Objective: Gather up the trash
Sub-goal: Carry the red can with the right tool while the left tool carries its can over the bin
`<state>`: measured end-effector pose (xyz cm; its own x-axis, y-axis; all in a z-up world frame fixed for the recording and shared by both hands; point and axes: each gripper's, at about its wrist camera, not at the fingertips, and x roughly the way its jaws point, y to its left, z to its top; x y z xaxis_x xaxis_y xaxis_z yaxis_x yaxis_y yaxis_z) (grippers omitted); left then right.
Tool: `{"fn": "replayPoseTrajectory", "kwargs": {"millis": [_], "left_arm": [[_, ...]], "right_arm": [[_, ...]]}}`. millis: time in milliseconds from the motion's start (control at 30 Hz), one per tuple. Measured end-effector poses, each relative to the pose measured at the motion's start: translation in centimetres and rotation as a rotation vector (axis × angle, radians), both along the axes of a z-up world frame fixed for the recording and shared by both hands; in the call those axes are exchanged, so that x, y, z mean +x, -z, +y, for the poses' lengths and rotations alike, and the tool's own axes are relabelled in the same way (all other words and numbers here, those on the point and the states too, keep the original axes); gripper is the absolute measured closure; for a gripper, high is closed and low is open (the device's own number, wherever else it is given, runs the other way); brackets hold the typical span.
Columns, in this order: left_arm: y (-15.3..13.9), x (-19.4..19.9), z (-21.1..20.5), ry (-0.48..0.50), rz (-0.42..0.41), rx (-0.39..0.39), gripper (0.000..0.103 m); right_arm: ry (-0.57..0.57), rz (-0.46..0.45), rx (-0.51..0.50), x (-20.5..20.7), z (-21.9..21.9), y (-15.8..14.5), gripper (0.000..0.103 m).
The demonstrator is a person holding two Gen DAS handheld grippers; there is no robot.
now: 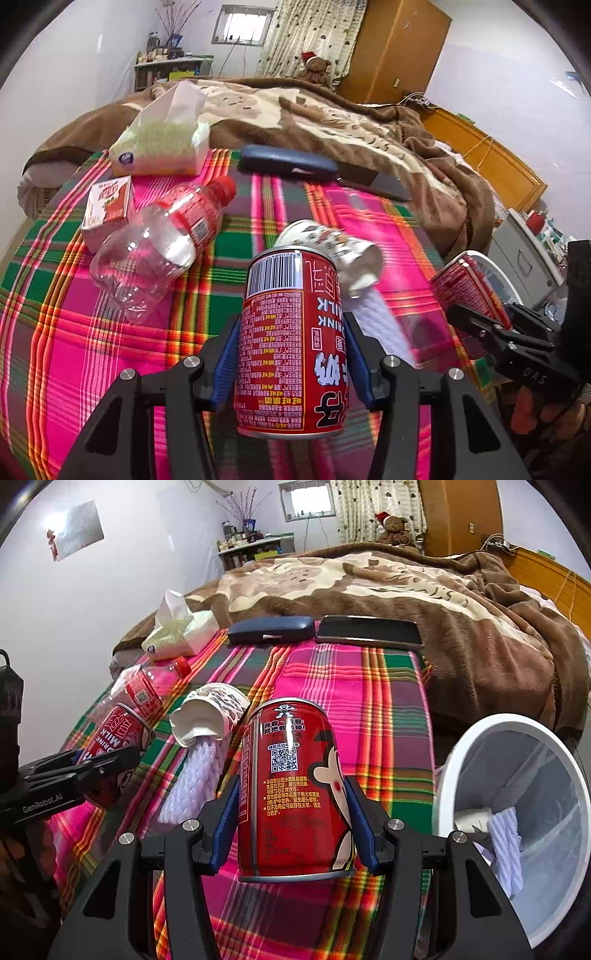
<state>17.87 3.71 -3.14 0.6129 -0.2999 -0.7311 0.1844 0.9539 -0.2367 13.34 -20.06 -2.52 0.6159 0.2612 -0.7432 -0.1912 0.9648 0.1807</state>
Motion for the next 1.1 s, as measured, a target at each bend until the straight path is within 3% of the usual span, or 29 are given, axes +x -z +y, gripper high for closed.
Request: {"fn": "replayPoseTrajectory", "kwargs": {"millis": [433, 1100], "left_arm": [[-3.6, -2.6, -5.6, 0.118, -0.077, -0.005, 0.051], [-4.2, -2.9, -17.4, 0.336, -0.075, -0.015, 0.051]], "right_arm": [[0.096, -0.051, 0.019, -2.8, -4.0, -1.8, 0.048], [0.291, -0.052, 0.006, -5.0, -11.8, -1.8, 0.048]]}}
